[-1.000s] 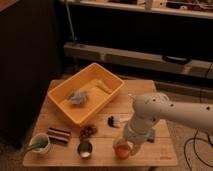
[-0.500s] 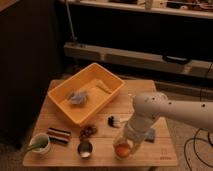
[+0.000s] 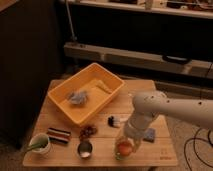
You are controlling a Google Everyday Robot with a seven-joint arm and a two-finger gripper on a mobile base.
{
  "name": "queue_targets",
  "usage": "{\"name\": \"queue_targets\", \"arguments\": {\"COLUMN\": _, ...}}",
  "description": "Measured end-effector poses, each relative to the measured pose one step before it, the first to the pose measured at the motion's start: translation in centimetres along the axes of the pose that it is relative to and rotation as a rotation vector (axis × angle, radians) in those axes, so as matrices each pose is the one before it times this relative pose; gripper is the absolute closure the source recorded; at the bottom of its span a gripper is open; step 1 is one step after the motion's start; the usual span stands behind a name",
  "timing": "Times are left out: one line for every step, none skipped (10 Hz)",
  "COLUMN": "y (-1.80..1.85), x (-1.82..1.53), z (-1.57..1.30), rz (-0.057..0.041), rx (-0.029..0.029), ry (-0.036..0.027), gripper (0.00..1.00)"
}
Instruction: Place apple in plastic cup
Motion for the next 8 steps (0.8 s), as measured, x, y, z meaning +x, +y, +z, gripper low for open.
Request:
{"name": "queue_targets", "arguments": {"y": 0.17, "x": -0.171, "z": -0.115, "rz": -0.00376, "rx": -0.00205, "ry": -0.00112, "gripper": 0.2}}
{"name": "queue_targets", "arguments": {"y": 0.219, "x": -0.152, "z": -0.122, "rz": -0.00316, "rx": -0.00333, "ry": -0.00091, "gripper": 0.2}}
{"name": "queue_targets", "arguments": {"y": 0.294, "x": -0.187, "z": -0.13, "rz": -0.00247, "rx": -0.00468, "ry": -0.0007, "gripper": 0.2}}
{"name": "queue_targets", "arguments": {"y": 0.198, "x": -0.161, "z": -0.043, "rz": -0.0004, "rx": -0.00277, "ry": 0.00061, "gripper": 0.2}}
{"name": "queue_targets", "arguments": {"y": 0.288, "x": -0.168, "z": -0.041, "rz": -0.0028, "rx": -0.0007, "ry": 0.00226, "gripper": 0.2}}
{"name": "queue_targets", "arguments": {"y": 0.221, "x": -0.116, "z": -0.144, "rz": -0.00135, "rx": -0.00055, "ry": 0.00036, "gripper": 0.2}}
{"name": "queue_targets", "arguments": {"y": 0.011, "x": -0.066, "z": -0.324, "rz": 0.00791, "rx": -0.00425, "ry": -0.00399, "gripper": 0.2}}
{"name": "queue_targets", "arguments": {"y": -0.488, "x": -0.297, "z": -1.027, "rz": 0.03113, "rx": -0.00504, "ry": -0.01392, "gripper": 0.2}}
